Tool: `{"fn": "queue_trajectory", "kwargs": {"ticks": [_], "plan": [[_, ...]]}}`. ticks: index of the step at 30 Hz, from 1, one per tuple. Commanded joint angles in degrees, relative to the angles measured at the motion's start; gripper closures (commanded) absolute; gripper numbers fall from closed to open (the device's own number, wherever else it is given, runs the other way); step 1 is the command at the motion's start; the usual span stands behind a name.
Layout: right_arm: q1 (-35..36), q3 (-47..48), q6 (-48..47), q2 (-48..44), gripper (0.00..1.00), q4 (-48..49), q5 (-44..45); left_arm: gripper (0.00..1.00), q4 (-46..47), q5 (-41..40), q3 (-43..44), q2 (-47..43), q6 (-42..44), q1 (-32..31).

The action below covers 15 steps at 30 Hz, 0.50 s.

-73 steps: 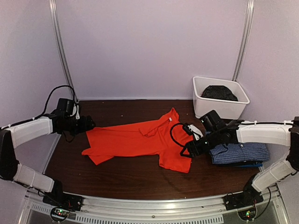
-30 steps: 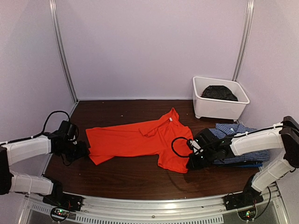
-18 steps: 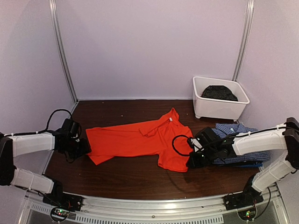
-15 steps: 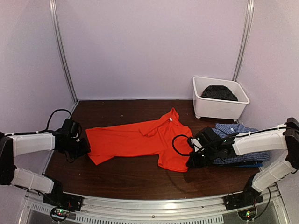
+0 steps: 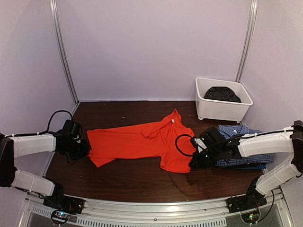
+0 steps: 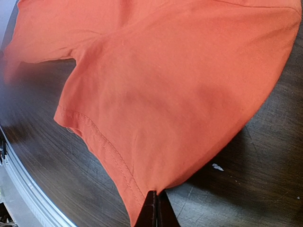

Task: Fold and stack the mixed laundry pile
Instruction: Pick up the crumpled T-shirt from the center of the board, then flatten out the crumpled T-shirt at the center of the board.

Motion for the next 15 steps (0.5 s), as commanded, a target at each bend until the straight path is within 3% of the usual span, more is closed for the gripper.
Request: {"fn": "queue_trajectory", "kwargs": {"ticks": [1, 7, 15], "plan": [[-0.5, 2.7, -1.8, -2.5, 1.00, -0.7, 0.9, 1.00, 0.1, 0.4, 0.9, -3.2, 0.3, 0.5], [-2.4, 13.3, -9.4, -5.6, 1.00, -3.0, 4.4, 1.00, 0.7, 3.3, 8.0, -9.0, 6.5, 0.5], [-12.0, 38.1, -22.0, -4.2, 1.00, -6.3, 7.6, 1.00, -3.8, 2.3, 32.9, -6.3, 16.5, 0.6]]}}
